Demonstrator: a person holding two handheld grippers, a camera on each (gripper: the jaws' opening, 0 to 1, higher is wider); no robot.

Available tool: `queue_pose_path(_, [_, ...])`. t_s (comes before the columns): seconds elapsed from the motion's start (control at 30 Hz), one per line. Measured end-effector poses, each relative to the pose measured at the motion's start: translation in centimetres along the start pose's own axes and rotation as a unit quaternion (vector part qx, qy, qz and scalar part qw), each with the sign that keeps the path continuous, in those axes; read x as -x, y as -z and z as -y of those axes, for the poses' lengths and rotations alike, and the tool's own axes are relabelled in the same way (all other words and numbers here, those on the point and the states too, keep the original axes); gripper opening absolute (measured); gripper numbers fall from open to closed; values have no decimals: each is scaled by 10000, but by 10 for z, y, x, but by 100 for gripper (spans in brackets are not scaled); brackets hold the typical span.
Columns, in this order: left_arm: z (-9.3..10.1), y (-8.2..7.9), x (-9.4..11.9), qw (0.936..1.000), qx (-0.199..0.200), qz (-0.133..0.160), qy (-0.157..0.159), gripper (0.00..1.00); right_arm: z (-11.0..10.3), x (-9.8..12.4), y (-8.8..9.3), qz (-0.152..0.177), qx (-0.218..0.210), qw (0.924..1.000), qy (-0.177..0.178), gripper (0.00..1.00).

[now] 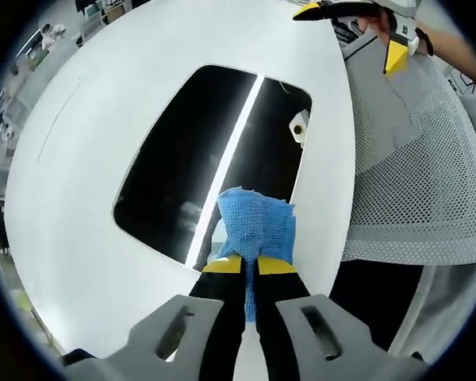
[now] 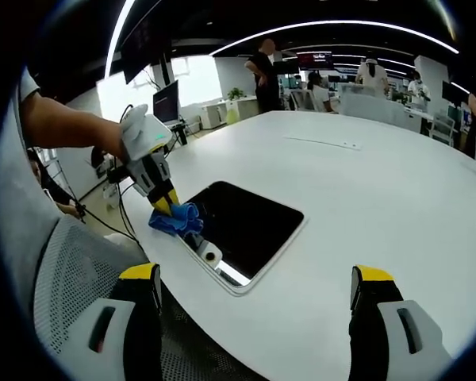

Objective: Wipe the mirror surface with the cleaning cloth until all visible marks leave the cleaned area.

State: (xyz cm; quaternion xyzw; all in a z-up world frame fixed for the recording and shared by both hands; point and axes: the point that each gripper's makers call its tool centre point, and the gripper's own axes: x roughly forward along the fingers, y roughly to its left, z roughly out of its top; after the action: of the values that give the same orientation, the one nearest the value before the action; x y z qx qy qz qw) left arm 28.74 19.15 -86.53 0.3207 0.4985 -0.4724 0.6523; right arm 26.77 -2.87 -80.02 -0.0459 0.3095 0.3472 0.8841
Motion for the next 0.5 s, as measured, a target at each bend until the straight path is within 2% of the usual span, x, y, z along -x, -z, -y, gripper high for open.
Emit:
queue_pose_path(0.13, [-2, -1, 0, 9999, -157, -24, -20, 1, 1, 0, 0, 15, -13, 10000, 6, 98])
queue_pose_path(0.17, [-5, -3, 1, 9997, -225, 14, -106, 1, 1, 0, 0, 16, -20, 10000, 7, 98])
queue_pose_path(0.5, [-10, -3, -1, 9997, -249, 6, -6, 1, 0, 0, -1, 25, -38, 10000, 6, 98])
